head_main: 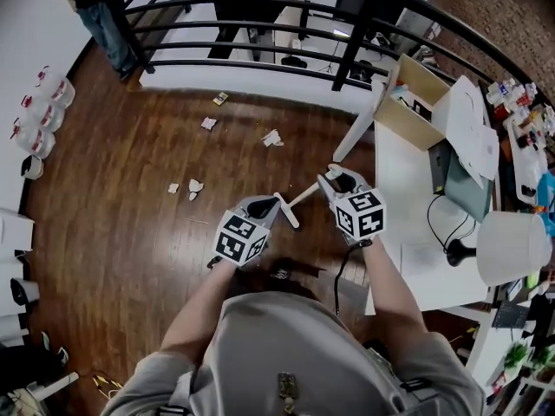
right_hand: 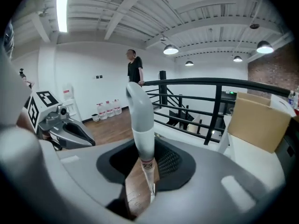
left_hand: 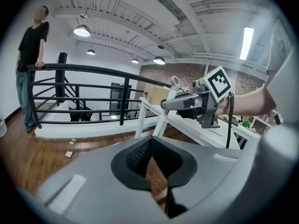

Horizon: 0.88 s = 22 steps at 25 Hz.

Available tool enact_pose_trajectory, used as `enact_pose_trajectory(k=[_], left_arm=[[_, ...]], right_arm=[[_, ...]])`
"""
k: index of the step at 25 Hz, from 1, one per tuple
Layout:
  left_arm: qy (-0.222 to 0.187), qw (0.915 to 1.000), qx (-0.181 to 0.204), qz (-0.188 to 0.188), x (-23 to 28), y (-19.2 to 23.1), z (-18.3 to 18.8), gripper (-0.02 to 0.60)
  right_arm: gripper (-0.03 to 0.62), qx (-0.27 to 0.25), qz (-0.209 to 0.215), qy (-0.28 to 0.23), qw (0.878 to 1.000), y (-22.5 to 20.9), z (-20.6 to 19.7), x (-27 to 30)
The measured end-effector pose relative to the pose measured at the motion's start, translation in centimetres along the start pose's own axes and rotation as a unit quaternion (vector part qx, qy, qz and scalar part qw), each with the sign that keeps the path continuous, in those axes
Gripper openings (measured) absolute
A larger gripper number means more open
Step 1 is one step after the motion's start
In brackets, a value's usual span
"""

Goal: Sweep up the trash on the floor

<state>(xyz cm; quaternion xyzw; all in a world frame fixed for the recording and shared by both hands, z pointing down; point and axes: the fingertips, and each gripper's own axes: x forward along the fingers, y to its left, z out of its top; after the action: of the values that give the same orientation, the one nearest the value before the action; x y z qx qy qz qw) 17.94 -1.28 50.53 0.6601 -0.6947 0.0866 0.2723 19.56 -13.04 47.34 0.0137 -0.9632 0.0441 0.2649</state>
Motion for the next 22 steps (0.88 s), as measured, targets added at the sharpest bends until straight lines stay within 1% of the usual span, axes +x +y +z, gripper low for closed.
enact_pose_trajectory(k=[4,7,11,13,15,17,20,22], left_arm=[[-0.004,0.9997,-0.018,0.016,-2.8,2.4,-1.5,0.005],[-0.001,0.9997,-0.022,0.011,-4.5,3.5,-3.0,0.006],[0.007,0.9996,-0.025,0.010,-6.7,6.1,-4.8,0.006],[0.008,0.9995,-0.029,0.002,-7.6,6.9,-5.8,0.007],[0.008,0.9993,-0.035,-0.007,-8.6,7.9,-6.5,0.058],[0.006,0.9992,-0.040,-0.005,-9.7,9.5,-7.1,0.099],[0.004,0.9991,-0.042,0.007,-11.4,12.4,-7.8,0.142],[0.003,0.9990,-0.042,0.015,-12.6,14.3,-8.1,0.160]], right_arm=[[0.098,-0.032,0.040,-0.003,0.999,4.9,3.1,1.5],[0.098,-0.047,0.069,-0.007,0.996,9.0,5.4,2.2],[0.098,-0.059,0.104,-0.022,0.993,14.9,8.5,3.2],[0.098,-0.062,0.120,-0.028,0.990,17.6,9.7,3.6],[0.098,-0.064,0.138,-0.035,0.988,20.1,11.3,4.0],[0.098,-0.066,0.157,-0.044,0.984,22.7,12.9,4.6],[0.098,-0.068,0.184,-0.060,0.979,26.6,15.4,5.5],[0.098,-0.070,0.201,-0.071,0.974,29.2,17.1,6.2]])
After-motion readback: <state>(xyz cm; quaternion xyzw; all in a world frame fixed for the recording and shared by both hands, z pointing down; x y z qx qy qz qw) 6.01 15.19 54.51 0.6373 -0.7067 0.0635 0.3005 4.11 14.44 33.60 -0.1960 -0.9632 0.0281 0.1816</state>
